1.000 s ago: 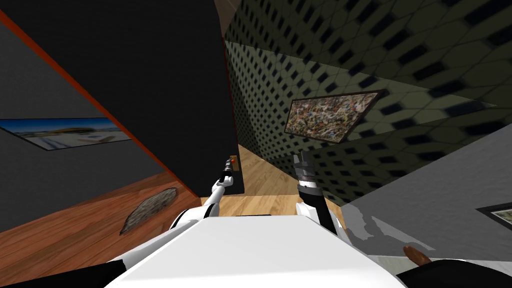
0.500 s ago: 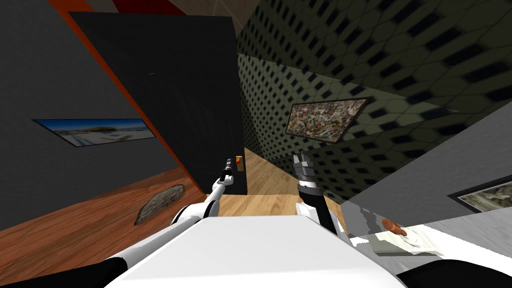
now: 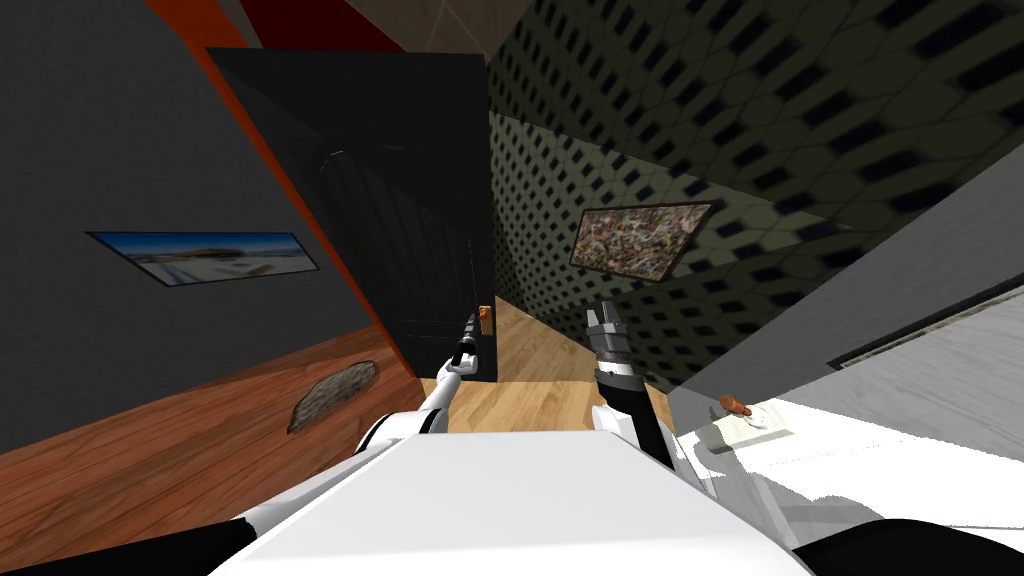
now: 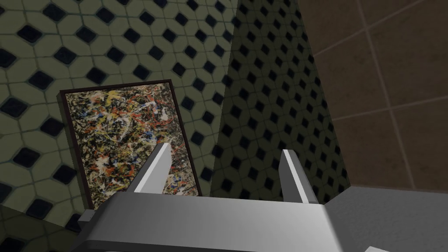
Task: Push the door open
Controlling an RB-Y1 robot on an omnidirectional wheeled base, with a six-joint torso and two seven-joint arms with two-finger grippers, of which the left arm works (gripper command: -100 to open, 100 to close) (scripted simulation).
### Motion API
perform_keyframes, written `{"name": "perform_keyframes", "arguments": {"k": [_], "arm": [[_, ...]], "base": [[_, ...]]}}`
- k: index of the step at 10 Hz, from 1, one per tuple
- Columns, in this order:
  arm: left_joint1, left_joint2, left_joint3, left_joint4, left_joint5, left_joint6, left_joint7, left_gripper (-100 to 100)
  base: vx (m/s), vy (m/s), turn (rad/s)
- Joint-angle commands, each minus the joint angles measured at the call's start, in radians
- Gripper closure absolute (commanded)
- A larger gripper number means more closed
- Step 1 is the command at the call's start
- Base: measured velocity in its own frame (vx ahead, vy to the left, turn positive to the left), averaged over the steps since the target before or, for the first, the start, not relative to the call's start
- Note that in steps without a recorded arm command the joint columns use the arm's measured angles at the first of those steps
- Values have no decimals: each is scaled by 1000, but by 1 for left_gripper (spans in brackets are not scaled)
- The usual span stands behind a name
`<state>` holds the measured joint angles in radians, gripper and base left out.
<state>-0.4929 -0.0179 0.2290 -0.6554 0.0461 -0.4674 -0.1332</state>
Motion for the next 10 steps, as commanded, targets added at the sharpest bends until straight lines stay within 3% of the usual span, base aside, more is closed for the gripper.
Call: {"name": "perform_keyframes", "arguments": {"k": [1,2,3,4,5,6,7,8,9,10], "arm": [[-4,-23,-9,9,-4,-5,-3,-100],[0,-20,-3,-2,-3,1,-8,-100],[4,15,-3,-3,-3,-5,-10,-100],[6,33,-2,-2,-3,-10,-11,-100],[11,38,0,-2,-3,-20,-11,-100],[14,25,1,-2,-3,-26,-12,-100],[17,-6,2,-2,-2,-32,-12,-100],[11,5,5,9,-2,-34,-16,-100],[11,5,5,9,-2,-34,-16,100],[11,5,5,9,-2,-34,-16,100]], "base": [[-178,-78,-30],[-5,8,11],[97,23,-12],[187,23,-19],[215,15,-50],[211,-4,-38],[180,-60,-36],[79,-34,-3],[-6,7,16],[-34,12,-6]]}}
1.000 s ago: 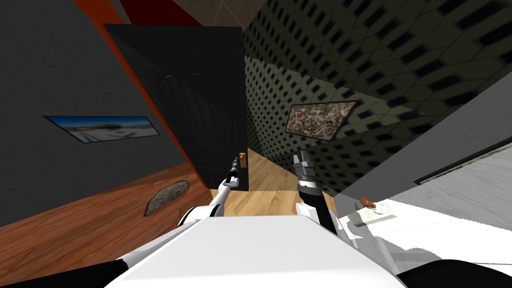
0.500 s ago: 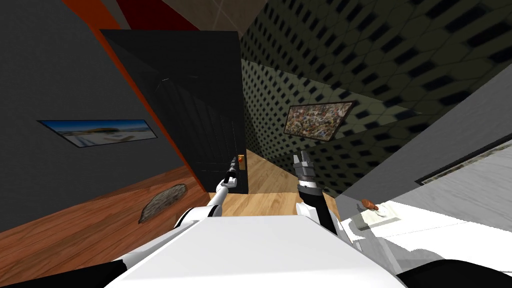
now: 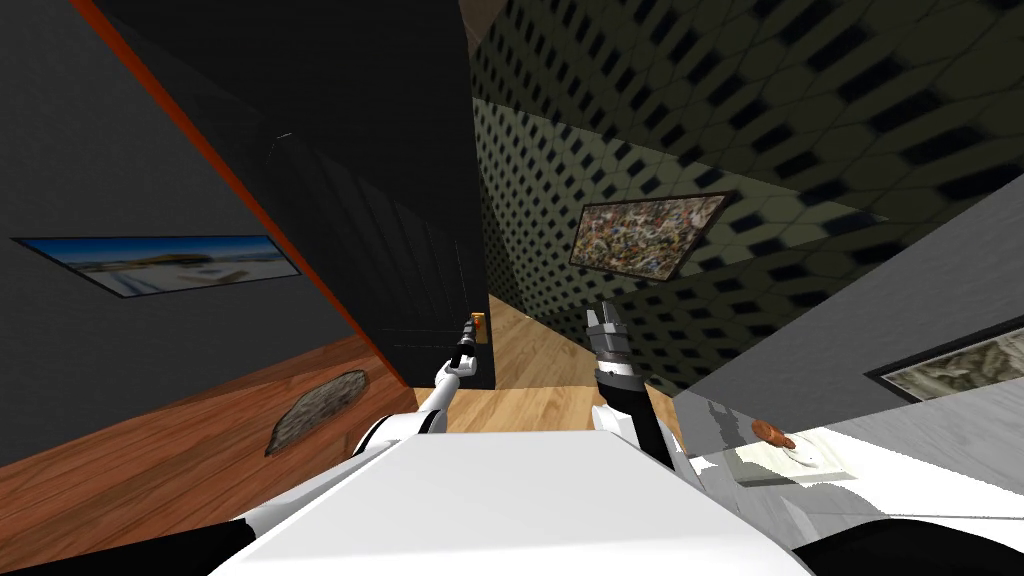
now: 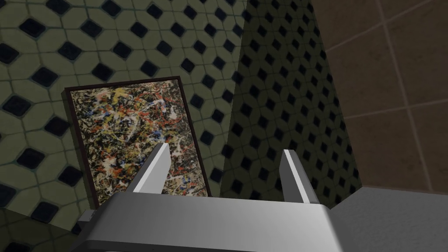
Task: Push the door open
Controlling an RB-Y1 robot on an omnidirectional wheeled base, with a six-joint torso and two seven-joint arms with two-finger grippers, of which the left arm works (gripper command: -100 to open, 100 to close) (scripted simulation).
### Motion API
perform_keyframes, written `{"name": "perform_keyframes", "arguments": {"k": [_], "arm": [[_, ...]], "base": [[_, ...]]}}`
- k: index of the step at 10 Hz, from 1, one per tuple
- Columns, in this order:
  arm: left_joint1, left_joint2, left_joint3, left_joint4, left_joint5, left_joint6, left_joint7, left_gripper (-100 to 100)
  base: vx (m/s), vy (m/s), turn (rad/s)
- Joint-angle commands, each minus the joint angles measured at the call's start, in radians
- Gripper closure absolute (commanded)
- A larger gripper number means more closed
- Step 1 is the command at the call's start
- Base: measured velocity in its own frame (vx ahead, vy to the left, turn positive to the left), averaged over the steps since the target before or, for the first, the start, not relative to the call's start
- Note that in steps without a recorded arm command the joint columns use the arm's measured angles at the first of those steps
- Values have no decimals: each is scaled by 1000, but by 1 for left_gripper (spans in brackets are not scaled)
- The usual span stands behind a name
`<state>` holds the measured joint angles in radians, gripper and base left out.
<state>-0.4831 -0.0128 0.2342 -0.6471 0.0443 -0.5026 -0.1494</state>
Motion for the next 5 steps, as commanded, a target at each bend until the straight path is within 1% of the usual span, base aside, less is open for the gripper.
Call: {"name": "perform_keyframes", "arguments": {"k": [1,4,5], "arm": [[1,0,0,1,0,1,0,100],[1,0,0,1,0,1,0,100],[2,22,9,2,4,6,-3,100]], "base": [[-28,10,-13],[-8,3,0],[78,-48,-6]]}}
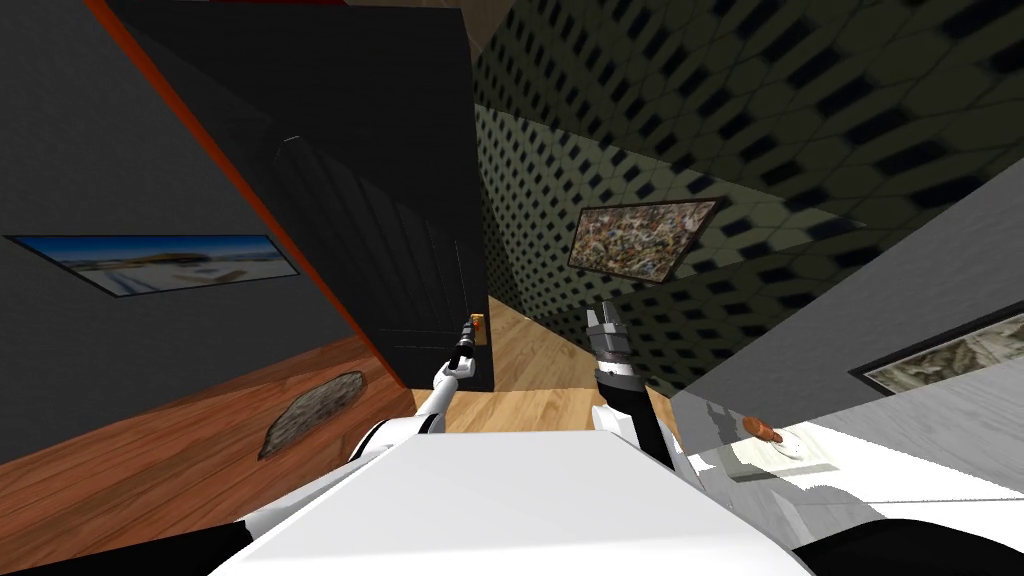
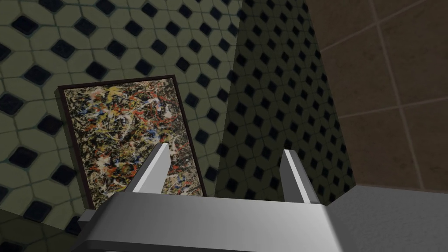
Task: Push the door open
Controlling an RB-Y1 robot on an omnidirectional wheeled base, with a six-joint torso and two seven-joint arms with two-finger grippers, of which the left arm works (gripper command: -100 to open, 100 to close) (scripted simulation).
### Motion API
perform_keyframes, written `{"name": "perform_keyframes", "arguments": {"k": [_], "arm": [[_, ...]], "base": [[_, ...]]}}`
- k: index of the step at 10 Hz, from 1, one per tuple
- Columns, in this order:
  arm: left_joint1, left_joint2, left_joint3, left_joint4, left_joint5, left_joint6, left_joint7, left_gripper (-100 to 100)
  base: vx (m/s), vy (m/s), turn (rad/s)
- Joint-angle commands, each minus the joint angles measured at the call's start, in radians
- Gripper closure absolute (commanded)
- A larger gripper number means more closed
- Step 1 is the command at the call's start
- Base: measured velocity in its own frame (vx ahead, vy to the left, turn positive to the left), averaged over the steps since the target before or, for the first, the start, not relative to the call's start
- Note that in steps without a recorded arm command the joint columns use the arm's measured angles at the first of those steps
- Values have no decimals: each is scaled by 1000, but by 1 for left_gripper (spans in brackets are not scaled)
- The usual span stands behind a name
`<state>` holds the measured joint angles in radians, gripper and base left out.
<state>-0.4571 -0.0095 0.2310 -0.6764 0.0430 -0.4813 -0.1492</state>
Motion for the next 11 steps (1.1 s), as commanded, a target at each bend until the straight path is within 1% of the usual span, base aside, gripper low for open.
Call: {"name": "perform_keyframes", "arguments": {"k": [1,2,3,5,6,8,10,11], "arm": [[-24,18,13,32,5,-15,-3,100],[-26,32,22,31,10,-12,-6,100],[-27,38,29,31,13,-10,-8,100],[-28,41,33,31,15,-9,-9,100],[-30,44,45,30,20,-5,-12,100],[-33,39,60,30,27,0,-16,100],[-35,26,72,29,33,4,-19,100],[-36,15,78,29,36,6,-21,100]], "base": [[93,-67,32],[130,-76,14],[159,-101,20],[152,-66,24],[157,-44,6],[207,-68,35],[172,-70,48],[150,-75,46]]}}
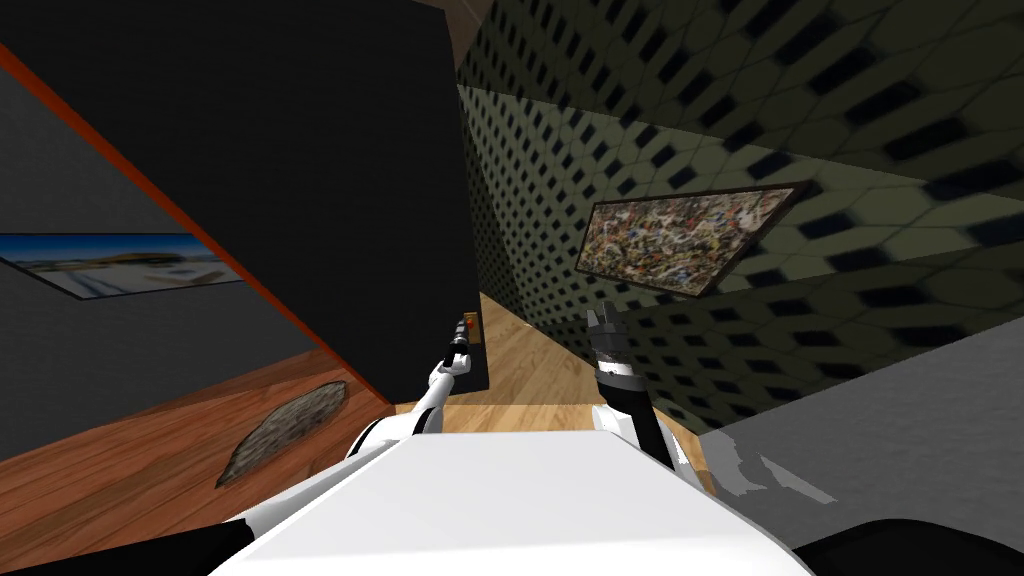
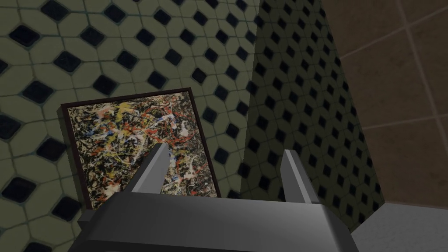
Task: Push the door open
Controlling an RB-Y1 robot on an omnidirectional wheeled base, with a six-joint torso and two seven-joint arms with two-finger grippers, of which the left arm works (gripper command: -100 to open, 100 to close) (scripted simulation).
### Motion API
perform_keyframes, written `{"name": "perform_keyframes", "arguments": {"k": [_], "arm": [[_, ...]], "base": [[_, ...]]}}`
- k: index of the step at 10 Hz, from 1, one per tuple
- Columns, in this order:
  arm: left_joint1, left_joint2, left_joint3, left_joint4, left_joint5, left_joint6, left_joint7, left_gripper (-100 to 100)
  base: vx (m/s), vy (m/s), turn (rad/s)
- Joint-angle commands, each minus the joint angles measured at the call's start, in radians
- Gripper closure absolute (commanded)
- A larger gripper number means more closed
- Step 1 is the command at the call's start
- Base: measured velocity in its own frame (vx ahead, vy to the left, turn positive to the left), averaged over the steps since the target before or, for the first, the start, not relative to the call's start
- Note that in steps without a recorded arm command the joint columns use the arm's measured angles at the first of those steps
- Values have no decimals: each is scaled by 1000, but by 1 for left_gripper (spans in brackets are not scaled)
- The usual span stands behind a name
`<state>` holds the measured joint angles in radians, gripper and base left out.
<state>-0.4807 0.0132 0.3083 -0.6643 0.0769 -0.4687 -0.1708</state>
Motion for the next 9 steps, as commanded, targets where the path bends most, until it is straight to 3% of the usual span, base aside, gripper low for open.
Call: {"name": "perform_keyframes", "arguments": {"k": [1,2,5,6,9], "arm": [[0,0,0,0,0,0,0,100],[1,19,17,-4,6,1,-5,100],[4,37,43,-5,16,1,-13,100],[19,32,38,-23,14,17,-13,-100],[19,34,40,-22,14,16,-14,-100]], "base": [[66,-26,37],[138,-54,54],[199,-96,67],[-27,-24,14],[-185,58,-44]]}}
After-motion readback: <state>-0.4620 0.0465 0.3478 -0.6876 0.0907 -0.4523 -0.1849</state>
